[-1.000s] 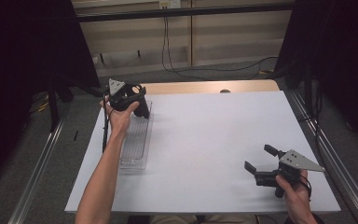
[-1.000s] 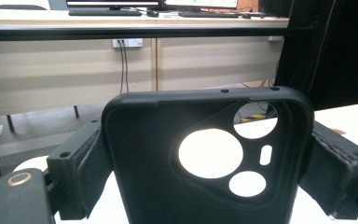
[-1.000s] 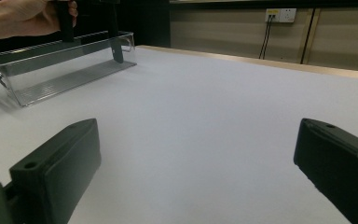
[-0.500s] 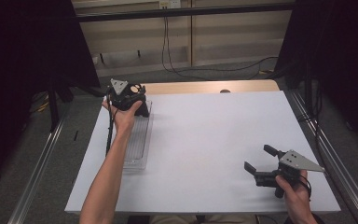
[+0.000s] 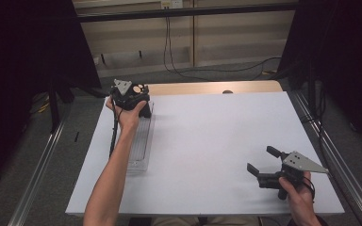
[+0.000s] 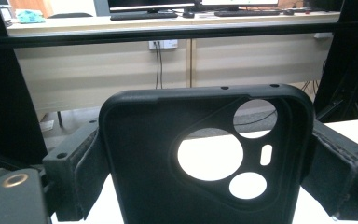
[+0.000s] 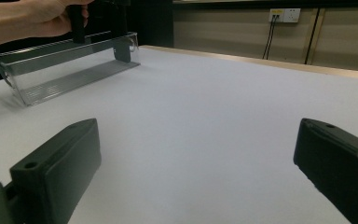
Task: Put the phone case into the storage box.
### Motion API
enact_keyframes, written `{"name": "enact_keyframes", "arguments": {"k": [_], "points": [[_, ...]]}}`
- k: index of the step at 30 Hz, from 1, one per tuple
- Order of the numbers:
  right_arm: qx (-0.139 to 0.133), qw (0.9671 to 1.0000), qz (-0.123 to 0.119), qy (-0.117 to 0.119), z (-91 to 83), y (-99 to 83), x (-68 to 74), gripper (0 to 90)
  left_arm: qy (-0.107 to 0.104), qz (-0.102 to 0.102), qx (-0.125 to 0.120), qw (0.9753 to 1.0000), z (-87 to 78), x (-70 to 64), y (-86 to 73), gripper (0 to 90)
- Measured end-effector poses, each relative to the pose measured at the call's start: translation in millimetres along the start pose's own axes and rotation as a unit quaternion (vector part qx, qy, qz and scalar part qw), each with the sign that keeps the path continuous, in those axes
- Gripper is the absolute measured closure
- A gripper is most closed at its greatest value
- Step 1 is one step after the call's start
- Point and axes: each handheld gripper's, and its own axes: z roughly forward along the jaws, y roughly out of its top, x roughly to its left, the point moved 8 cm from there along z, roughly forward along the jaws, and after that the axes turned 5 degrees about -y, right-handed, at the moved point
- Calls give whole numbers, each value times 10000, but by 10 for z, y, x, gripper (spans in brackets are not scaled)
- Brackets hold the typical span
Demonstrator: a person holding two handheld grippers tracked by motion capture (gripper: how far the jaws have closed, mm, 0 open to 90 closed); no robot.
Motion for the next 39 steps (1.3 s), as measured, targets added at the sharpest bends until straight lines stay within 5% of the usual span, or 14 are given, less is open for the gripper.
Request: {"name": "enact_keyframes", "arguments": {"k": [5,7,17,39], "points": [[-16,10000,-1,-10,-7,2,-4,2,55,-168,10,9998,37,0,-14,113],[-20,10000,0,-11,-9,3,-4,2,-74,-194,11,9998,54,-12,-15,113],[-3,10000,-19,25,-11,-1,-2,2,28,-189,34,9998,86,4,-17,104],[-6,9999,-97,40,-12,-6,-5,2,-223,-204,-8,9995,134,18,-54,46]]}}
